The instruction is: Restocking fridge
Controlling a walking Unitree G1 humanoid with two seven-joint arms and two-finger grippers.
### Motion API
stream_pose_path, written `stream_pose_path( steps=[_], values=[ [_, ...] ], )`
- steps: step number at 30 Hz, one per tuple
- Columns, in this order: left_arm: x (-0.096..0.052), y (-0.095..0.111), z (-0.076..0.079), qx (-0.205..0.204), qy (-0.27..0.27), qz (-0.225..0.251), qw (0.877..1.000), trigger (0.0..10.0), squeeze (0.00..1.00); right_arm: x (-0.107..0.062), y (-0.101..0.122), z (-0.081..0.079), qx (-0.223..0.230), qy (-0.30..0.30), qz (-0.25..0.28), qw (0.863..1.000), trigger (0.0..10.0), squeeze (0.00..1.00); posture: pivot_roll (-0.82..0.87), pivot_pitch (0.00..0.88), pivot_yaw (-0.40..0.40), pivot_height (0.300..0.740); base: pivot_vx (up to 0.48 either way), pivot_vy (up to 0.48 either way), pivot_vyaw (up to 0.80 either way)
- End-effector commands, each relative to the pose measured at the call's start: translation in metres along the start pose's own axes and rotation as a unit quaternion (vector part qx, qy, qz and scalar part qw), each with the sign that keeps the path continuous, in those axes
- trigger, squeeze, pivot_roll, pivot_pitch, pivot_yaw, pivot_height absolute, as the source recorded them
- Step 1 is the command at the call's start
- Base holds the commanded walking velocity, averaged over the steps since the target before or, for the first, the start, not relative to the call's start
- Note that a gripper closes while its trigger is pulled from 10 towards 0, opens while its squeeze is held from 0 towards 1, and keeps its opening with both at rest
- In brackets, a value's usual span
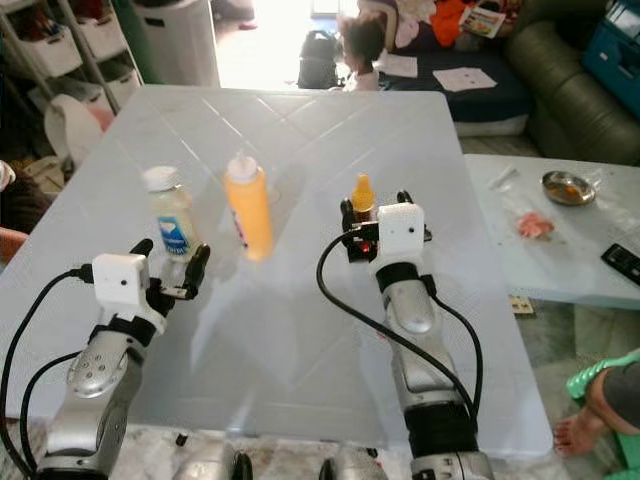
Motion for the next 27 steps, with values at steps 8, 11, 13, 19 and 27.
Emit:
stream_pose_path(
  steps=[8, 11, 13, 19, 27],
  values=[
    [0.0010, 0.0035, -0.0012, 0.004, 0.000, 0.004, 1.000, 10.0, 0.00, 0.0012, 0.0061, 0.0007, -0.005, 0.002, 0.011, 1.000, 10.0, 0.00, 0.02, 0.073, 0.000, 0.740, 0.000, 0.000, 0.00],
    [-0.0007, 0.0012, -0.0013, 0.004, 0.000, 0.000, 1.000, 10.0, 0.00, 0.0001, 0.0043, 0.0002, -0.004, 0.003, 0.008, 1.000, 10.0, 0.00, 0.02, 0.077, 0.000, 0.740, 0.000, 0.000, 0.00],
    [-0.0015, -0.0002, -0.0014, 0.005, 0.000, -0.002, 1.000, 10.0, 0.00, 0.0005, 0.0046, -0.0016, -0.006, 0.007, 0.008, 1.000, 10.0, 0.00, 0.02, 0.077, 0.000, 0.740, 0.000, 0.000, 0.00],
    [-0.0024, -0.0005, -0.0013, 0.004, 0.003, -0.004, 1.000, 10.0, 0.00, 0.0011, 0.0057, -0.0029, -0.009, 0.010, 0.010, 1.000, 10.0, 0.00, 0.03, 0.080, -0.005, 0.740, 0.000, 0.000, 0.00],
    [-0.0034, -0.0011, -0.0010, 0.003, 0.003, -0.005, 1.000, 10.0, 0.00, 0.0015, 0.0068, -0.0020, -0.012, 0.010, 0.012, 1.000, 10.0, 0.00, 0.02, 0.081, -0.004, 0.740, 0.000, 0.000, 0.00]
  ],
)
Point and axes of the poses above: a point about 5 cm out from each wrist's last joint towards the gripper, its own x axis pointing out of the wrist towards the gripper, its own y axis along the axis of the wrist's last joint, z = x × y, the point moved 1 cm from there along x, pointing out of the wrist towards the gripper, and after that the axes turned 8 degrees about x, right-handed, at the moved point
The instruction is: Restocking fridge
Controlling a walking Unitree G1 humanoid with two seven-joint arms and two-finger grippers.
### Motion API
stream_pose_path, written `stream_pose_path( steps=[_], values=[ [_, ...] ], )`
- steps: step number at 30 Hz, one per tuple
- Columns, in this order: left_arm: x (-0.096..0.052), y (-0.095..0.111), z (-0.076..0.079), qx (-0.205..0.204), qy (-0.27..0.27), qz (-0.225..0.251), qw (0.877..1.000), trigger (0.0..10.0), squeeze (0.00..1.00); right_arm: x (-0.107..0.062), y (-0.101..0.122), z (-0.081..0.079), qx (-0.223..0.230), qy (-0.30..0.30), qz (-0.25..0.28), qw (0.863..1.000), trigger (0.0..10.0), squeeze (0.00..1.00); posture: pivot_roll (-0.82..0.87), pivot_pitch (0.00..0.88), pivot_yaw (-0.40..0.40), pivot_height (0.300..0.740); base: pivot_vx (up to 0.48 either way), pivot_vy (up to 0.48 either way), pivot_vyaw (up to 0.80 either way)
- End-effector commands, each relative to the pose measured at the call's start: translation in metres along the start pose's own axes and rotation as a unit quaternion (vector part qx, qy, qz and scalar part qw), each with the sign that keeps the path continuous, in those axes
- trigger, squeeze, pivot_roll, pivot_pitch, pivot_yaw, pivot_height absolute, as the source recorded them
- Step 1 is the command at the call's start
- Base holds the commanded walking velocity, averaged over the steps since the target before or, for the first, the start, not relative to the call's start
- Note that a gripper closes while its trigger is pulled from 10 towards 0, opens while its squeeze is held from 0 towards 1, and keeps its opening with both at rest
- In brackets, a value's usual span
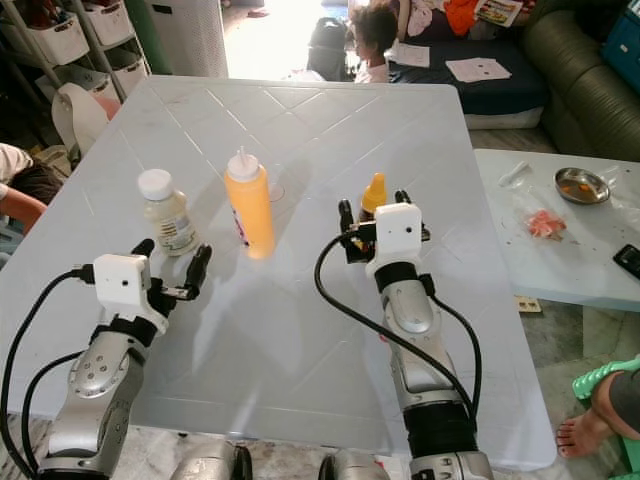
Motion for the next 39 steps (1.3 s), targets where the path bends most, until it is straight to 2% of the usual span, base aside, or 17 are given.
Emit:
stream_pose_path(
  steps=[1, 11, 13, 17, 18, 19, 20, 39],
  values=[
    [-0.002, 0.000, -0.002, 0.004, 0.002, -0.002, 1.000, 10.0, 0.00, 0.001, 0.007, -0.002, -0.003, 0.007, 0.013, 1.000, 10.0, 0.00, 0.02, 0.081, -0.004, 0.740, 0.000, 0.000, 0.00],
    [-0.006, -0.006, -0.004, 0.008, 0.001, -0.011, 1.000, 10.0, 0.00, 0.009, 0.008, -0.005, -0.005, 0.021, 0.009, 1.000, 10.0, 0.00, 0.02, 0.083, -0.006, 0.740, 0.000, 0.000, 0.00],
    [-0.013, -0.016, -0.009, 0.012, 0.010, -0.030, 0.999, 10.0, 0.00, 0.013, 0.009, -0.007, -0.013, 0.027, 0.011, 1.000, 10.0, 0.00, 0.03, 0.083, -0.008, 0.740, 0.000, 0.000, 0.00],
    [-0.018, -0.024, -0.013, 0.012, 0.020, -0.044, 0.999, 10.0, 0.00, 0.016, 0.011, -0.007, -0.014, 0.026, 0.014, 0.999, 10.0, 0.00, 0.03, 0.083, -0.010, 0.740, 0.000, 0.000, 0.00],
    [-0.022, -0.029, -0.017, 0.010, 0.028, -0.055, 0.998, 10.0, 0.00, 0.017, 0.012, -0.007, -0.018, 0.026, 0.016, 0.999, 2.9, 0.00, 0.03, 0.083, -0.010, 0.740, 0.000, 0.000, 0.00],
    [-0.023, -0.030, -0.018, 0.009, 0.030, -0.058, 0.998, 10.0, 0.00, 0.017, 0.012, -0.007, -0.020, 0.027, 0.017, 0.999, 0.7, 0.00, 0.03, 0.085, -0.011, 0.740, 0.000, 0.000, 0.00],
    [-0.024, -0.031, -0.018, 0.008, 0.031, -0.060, 0.998, 10.0, 0.00, 0.017, 0.012, -0.007, -0.019, 0.027, 0.017, 0.999, 0.0, 0.00, 0.03, 0.085, -0.011, 0.740, 0.000, 0.000, 0.00],
    [-0.022, -0.031, -0.013, 0.001, 0.030, -0.057, 0.998, 10.0, 0.00, 0.013, 0.011, -0.004, -0.041, 0.019, 0.022, 0.999, 0.0, 0.00, 0.02, 0.089, -0.020, 0.740, 0.000, 0.000, 0.00]
  ],
)
Point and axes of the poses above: a point about 5 cm out from each wrist's last joint towards the gripper, its own x axis pointing out of the wrist towards the gripper, its own y axis along the axis of the wrist's last joint, z = x × y, the point moved 1 cm from there along x, pointing out of the wrist towards the gripper, and after that the axes turned 8 degrees about x, right-handed, at the moved point
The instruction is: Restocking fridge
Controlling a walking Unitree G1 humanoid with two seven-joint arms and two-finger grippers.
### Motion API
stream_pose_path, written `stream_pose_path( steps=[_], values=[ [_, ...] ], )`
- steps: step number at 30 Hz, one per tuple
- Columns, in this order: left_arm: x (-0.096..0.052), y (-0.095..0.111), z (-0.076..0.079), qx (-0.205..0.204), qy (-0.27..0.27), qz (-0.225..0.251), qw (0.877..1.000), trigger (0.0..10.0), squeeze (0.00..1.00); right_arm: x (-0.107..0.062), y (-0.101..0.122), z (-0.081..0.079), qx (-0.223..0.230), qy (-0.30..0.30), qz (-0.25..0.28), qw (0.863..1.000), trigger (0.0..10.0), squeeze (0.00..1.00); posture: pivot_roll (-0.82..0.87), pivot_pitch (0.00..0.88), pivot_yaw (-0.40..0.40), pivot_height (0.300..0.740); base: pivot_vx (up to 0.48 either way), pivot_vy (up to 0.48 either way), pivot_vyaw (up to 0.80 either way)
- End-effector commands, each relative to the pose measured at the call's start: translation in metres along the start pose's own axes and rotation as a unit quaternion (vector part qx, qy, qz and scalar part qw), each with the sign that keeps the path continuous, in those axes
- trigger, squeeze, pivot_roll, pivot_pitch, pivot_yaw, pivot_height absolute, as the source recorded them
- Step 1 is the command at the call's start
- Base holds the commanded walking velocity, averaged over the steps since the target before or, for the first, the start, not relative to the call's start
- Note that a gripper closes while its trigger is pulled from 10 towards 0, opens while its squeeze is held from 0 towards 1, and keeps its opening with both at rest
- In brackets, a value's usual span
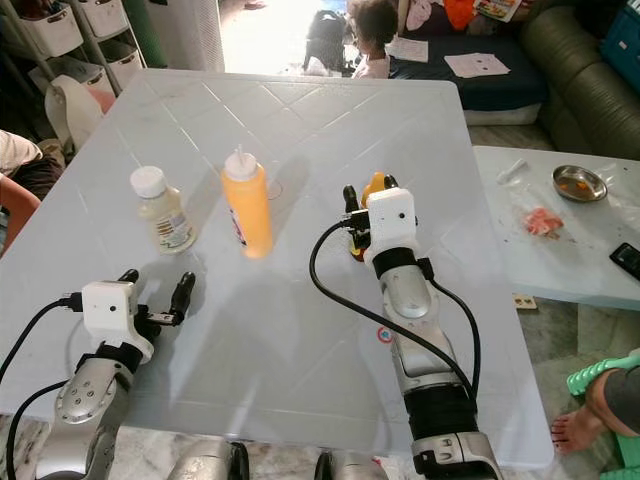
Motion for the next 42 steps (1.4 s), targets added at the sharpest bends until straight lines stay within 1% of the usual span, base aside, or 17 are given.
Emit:
stream_pose_path(
  steps=[1, 3, 5, 7, 10, 12, 13, 18, 19, 20, 21, 23, 25, 27, 29, 34, 42],
  values=[
    [0.000, -0.002, 0.000, -0.003, 0.005, -0.004, 1.000, 10.0, 0.00, 0.000, 0.001, -0.003, 0.000, 0.006, 0.005, 1.000, 0.0, 0.00, 0.02, 0.088, -0.022, 0.740, 0.000, 0.000, 0.00],
    [0.000, -0.002, 0.000, -0.004, 0.005, -0.005, 1.000, 10.0, 0.00, -0.001, 0.002, -0.003, 0.000, 0.007, 0.005, 1.000, 0.0, 0.00, 0.02, 0.088, -0.022, 0.740, 0.000, 0.000, 0.00],
    [0.000, -0.003, -0.003, -0.006, 0.020, -0.012, 1.000, 10.0, 0.00, -0.001, 0.004, -0.005, 0.001, 0.009, 0.010, 1.000, 0.0, 0.00, 0.02, 0.089, -0.023, 0.740, 0.000, 0.000, 0.00],
    [0.000, -0.003, -0.007, 0.002, 0.039, -0.017, 0.999, 10.0, 0.00, -0.001, 0.005, -0.006, 0.004, 0.013, 0.012, 1.000, 0.0, 0.00, 0.02, 0.092, -0.022, 0.740, 0.000, 0.000, 0.00],
    [0.001, -0.003, -0.009, 0.010, 0.047, -0.018, 0.999, 10.0, 0.00, -0.002, 0.006, -0.007, 0.007, 0.014, 0.013, 1.000, 0.0, 0.00, 0.03, 0.095, -0.017, 0.740, 0.000, 0.000, 0.00],
    [0.001, -0.002, -0.013, 0.020, 0.060, -0.020, 0.998, 10.0, 0.00, -0.003, 0.005, -0.009, 0.012, 0.019, 0.011, 1.000, 0.0, 0.00, 0.05, 0.095, -0.013, 0.740, 0.000, 0.000, 0.00],
    [0.001, -0.001, -0.019, 0.024, 0.076, -0.024, 0.997, 10.0, 0.00, -0.005, 0.004, -0.011, 0.024, 0.020, 0.005, 1.000, 0.0, 0.00, 0.05, 0.094, -0.012, 0.740, 0.000, 0.000, 0.00],
    [0.003, 0.003, -0.023, 0.030, 0.075, -0.019, 0.997, 10.0, 0.00, -0.006, 0.004, -0.020, 0.040, 0.039, 0.005, 0.998, 0.0, 0.00, 0.06, 0.078, -0.015, 0.740, 0.000, 0.000, 0.00],
    [0.005, 0.003, -0.026, 0.033, 0.081, -0.020, 0.996, 10.0, 0.00, -0.005, 0.006, -0.022, 0.052, 0.041, 0.006, 0.998, 0.0, 0.00, 0.07, 0.066, -0.024, 0.740, 0.000, 0.000, 0.00],
    [0.008, 0.004, -0.028, 0.033, 0.089, -0.021, 0.995, 10.0, 0.00, -0.002, 0.018, -0.023, 0.064, 0.041, 0.022, 0.997, 0.0, 0.00, 0.06, 0.062, -0.027, 0.740, 0.000, 0.000, 0.00],
    [0.009, 0.004, -0.028, 0.033, 0.091, -0.022, 0.995, 10.0, 0.00, -0.001, 0.023, -0.024, 0.068, 0.042, 0.029, 0.996, 0.0, 0.00, 0.06, 0.060, -0.027, 0.740, 0.000, 0.000, 0.00],
    [0.011, 0.003, -0.028, 0.029, 0.095, -0.023, 0.995, 10.0, 0.00, 0.000, 0.029, -0.026, 0.065, 0.053, 0.040, 0.996, 0.0, 0.00, 0.05, 0.047, -0.027, 0.740, -0.137, 0.000, 0.00],
    [0.014, 0.002, -0.027, 0.025, 0.096, -0.024, 0.995, 10.0, 0.00, 0.001, 0.028, -0.028, 0.069, 0.058, 0.036, 0.995, 0.0, 0.00, 0.05, 0.047, -0.027, 0.740, 0.000, 0.000, 0.00],
    [0.018, 0.002, -0.025, 0.022, 0.093, -0.023, 0.995, 10.0, 0.00, -0.001, 0.021, -0.026, 0.069, 0.055, 0.025, 0.996, 0.0, 0.00, 0.04, 0.011, -0.029, 0.740, -0.247, 0.000, 0.00],
    [0.022, 0.004, -0.022, 0.020, 0.089, -0.020, 0.996, 10.0, 0.00, -0.002, 0.014, -0.023, 0.069, 0.048, 0.013, 0.996, 0.0, 0.00, 0.04, 0.009, -0.030, 0.740, -0.246, 0.000, 0.00],
    [0.027, 0.005, -0.023, 0.020, 0.087, -0.017, 0.996, 10.0, 0.00, -0.005, 0.011, -0.020, 0.066, 0.046, 0.002, 0.997, 0.0, 0.00, 0.03, 0.000, -0.028, 0.740, -0.247, 0.000, 0.00],
    [0.028, 0.003, -0.022, 0.018, 0.088, -0.016, 0.996, 10.0, 0.00, -0.006, 0.009, -0.021, 0.065, 0.048, -0.001, 0.997, 0.0, 0.00, 0.02, 0.000, -0.033, 0.740, -0.249, 0.000, 0.00]
  ],
)
Point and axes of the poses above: a point about 5 cm out from each wrist's last joint towards the gripper, its own x axis pointing out of the wrist towards the gripper, its own y axis along the axis of the wrist's last joint, z = x × y, the point moved 1 cm from there along x, pointing out of the wrist towards the gripper, and after that the axes turned 8 degrees about x, right-handed, at the moved point
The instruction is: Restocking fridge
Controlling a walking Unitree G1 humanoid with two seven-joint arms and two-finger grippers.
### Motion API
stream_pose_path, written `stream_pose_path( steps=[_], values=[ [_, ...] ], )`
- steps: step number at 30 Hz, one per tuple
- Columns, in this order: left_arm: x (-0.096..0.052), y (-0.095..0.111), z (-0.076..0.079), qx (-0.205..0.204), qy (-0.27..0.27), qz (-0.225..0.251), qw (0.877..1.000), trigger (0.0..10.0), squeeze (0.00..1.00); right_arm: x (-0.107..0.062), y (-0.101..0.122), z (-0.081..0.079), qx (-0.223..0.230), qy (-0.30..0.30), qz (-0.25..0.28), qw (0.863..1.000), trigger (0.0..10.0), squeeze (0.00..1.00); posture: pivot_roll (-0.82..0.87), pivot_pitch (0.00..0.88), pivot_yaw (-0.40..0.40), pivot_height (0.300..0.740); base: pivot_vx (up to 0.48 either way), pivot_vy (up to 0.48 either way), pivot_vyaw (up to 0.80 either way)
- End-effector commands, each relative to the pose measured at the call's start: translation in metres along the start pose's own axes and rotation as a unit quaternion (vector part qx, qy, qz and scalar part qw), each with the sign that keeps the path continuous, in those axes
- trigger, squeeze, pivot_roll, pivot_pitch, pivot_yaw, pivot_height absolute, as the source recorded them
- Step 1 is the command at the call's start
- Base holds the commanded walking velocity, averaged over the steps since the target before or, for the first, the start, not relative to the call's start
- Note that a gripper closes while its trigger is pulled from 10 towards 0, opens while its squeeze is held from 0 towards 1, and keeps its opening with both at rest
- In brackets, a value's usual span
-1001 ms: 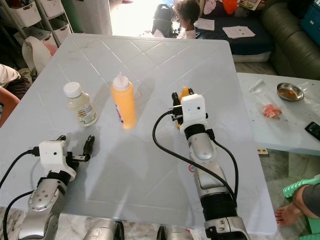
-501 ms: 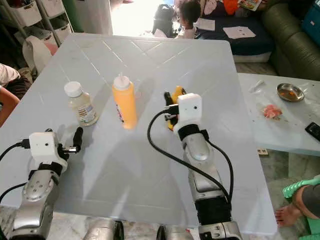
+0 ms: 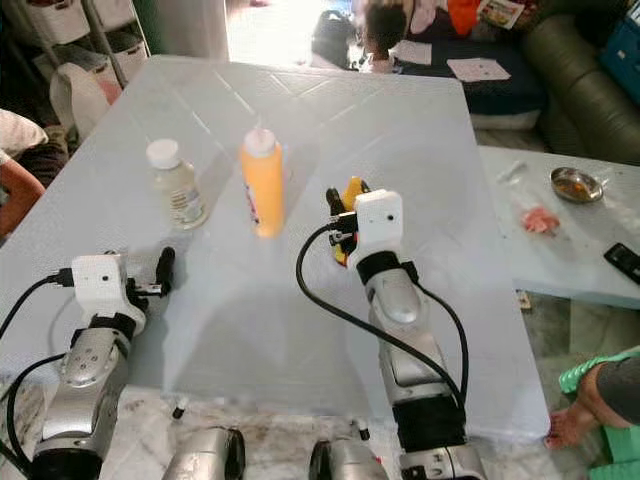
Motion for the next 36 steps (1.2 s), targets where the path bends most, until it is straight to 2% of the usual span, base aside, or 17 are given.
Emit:
stream_pose_path(
  steps=[1, 8, 9, 10, 11, 14, 15, 16, 17, 18, 19, 22, 25, 30, 34, 36],
  values=[
    [0.000, -0.001, -0.001, 0.005, 0.003, 0.000, 1.000, 10.0, 0.00, 0.001, 0.004, 0.000, -0.002, 0.000, 0.008, 1.000, 0.0, 0.00, 0.02, 0.000, -0.034, 0.740, -0.247, 0.000, 0.00],
    [-0.002, -0.008, 0.001, -0.002, 0.003, -0.007, 1.000, 10.0, 0.00, 0.002, 0.002, -0.001, 0.001, 0.003, 0.004, 1.000, 0.0, 0.00, 0.01, 0.000, -0.045, 0.740, -0.035, 0.000, 0.00],
    [-0.002, -0.009, 0.003, -0.002, 0.001, -0.008, 1.000, 10.0, 0.00, 0.003, 0.003, -0.002, -0.009, 0.008, 0.008, 1.000, 2.0, 0.00, 0.01, 0.000, -0.046, 0.740, 0.000, 0.000, 0.00],
    [-0.002, -0.009, 0.003, -0.002, 0.001, -0.009, 1.000, 10.0, 0.00, 0.003, 0.003, -0.002, -0.017, 0.012, 0.011, 1.000, 2.0, 0.00, 0.01, 0.000, -0.047, 0.740, 0.000, 0.000, 0.00],
    [-0.002, -0.009, 0.004, -0.002, 0.000, -0.009, 1.000, 10.0, 0.00, 0.003, 0.004, -0.003, -0.018, 0.016, 0.015, 1.000, 2.6, 0.00, 0.01, 0.000, -0.048, 0.740, 0.000, 0.000, 0.00],
    [-0.002, -0.007, 0.007, -0.003, -0.002, -0.006, 1.000, 10.0, 0.00, 0.001, 0.004, 0.000, -0.015, 0.014, 0.014, 1.000, 2.5, 0.00, 0.01, 0.000, -0.051, 0.740, 0.000, 0.000, 0.00],
    [-0.002, -0.005, 0.007, -0.004, -0.003, -0.003, 1.000, 10.0, 0.00, -0.001, 0.004, 0.003, -0.014, 0.009, 0.014, 1.000, 3.0, 0.00, 0.01, 0.000, -0.056, 0.740, 0.000, 0.000, 0.00],
    [-0.004, -0.002, 0.008, -0.006, -0.003, 0.003, 1.000, 10.0, 0.00, -0.005, 0.004, 0.009, -0.017, 0.001, 0.010, 1.000, 5.0, 0.00, 0.02, 0.000, -0.059, 0.740, 0.000, 0.000, 0.00],
    [-0.004, -0.002, 0.008, -0.006, -0.003, 0.003, 1.000, 10.0, 0.00, -0.005, 0.004, 0.009, -0.017, 0.001, 0.010, 1.000, 5.0, 0.00, 0.02, 0.000, -0.059, 0.740, 0.000, 0.000, 0.00],
    [-0.006, 0.000, 0.008, -0.007, -0.003, 0.007, 1.000, 10.0, 0.00, -0.010, 0.001, 0.016, -0.026, -0.005, 0.005, 1.000, 10.0, 0.00, 0.01, 0.000, -0.060, 0.740, 0.000, 0.000, 0.00],
    [-0.011, 0.002, 0.008, -0.007, -0.003, 0.011, 1.000, 10.0, 0.00, -0.017, -0.004, 0.024, -0.031, -0.021, -0.010, 0.999, 10.0, 0.00, 0.01, 0.000, -0.060, 0.740, 0.000, 0.000, 0.00],
    [-0.017, 0.002, 0.008, -0.005, -0.006, 0.013, 1.000, 10.0, 0.00, -0.026, -0.008, 0.034, -0.037, -0.037, -0.025, 0.998, 10.0, 0.00, 0.01, 0.000, -0.059, 0.740, 0.000, 0.000, 0.00],
    [-0.021, 0.000, 0.008, -0.004, -0.008, 0.011, 1.000, 10.0, 0.00, -0.030, -0.009, 0.039, -0.045, -0.040, -0.026, 0.998, 10.0, 0.00, 0.01, 0.000, -0.059, 0.740, 0.000, 0.000, 0.00],
    [-0.020, -0.002, 0.008, -0.009, -0.007, 0.006, 1.000, 10.0, 0.00, -0.028, -0.009, 0.042, -0.037, -0.046, -0.029, 0.998, 10.0, 0.00, 0.00, 0.000, -0.058, 0.740, 0.000, 0.000, 0.00],
    [-0.015, 0.007, 0.009, -0.030, -0.005, 0.018, 0.999, 10.0, 0.00, -0.022, -0.003, 0.044, -0.038, -0.050, -0.023, 0.998, 10.0, 0.00, 0.00, 0.000, -0.055, 0.740, 0.000, 0.000, 0.00],
    [-0.016, 0.008, 0.009, -0.027, -0.010, 0.021, 0.999, 10.0, 0.00, -0.021, -0.004, 0.045, -0.056, -0.060, -0.031, 0.996, 10.0, 0.00, 0.00, 0.000, -0.054, 0.740, 0.000, 0.000, 0.00]
  ],
)
Point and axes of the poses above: a point about 5 cm out from each wrist's last joint towards the gripper, its own x axis pointing out of the wrist towards the gripper, its own y axis along the axis of the wrist's last joint, z = x × y, the point moved 1 cm from there along x, pointing out of the wrist towards the gripper, and after that the axes turned 8 degrees about x, right-handed, at the moved point
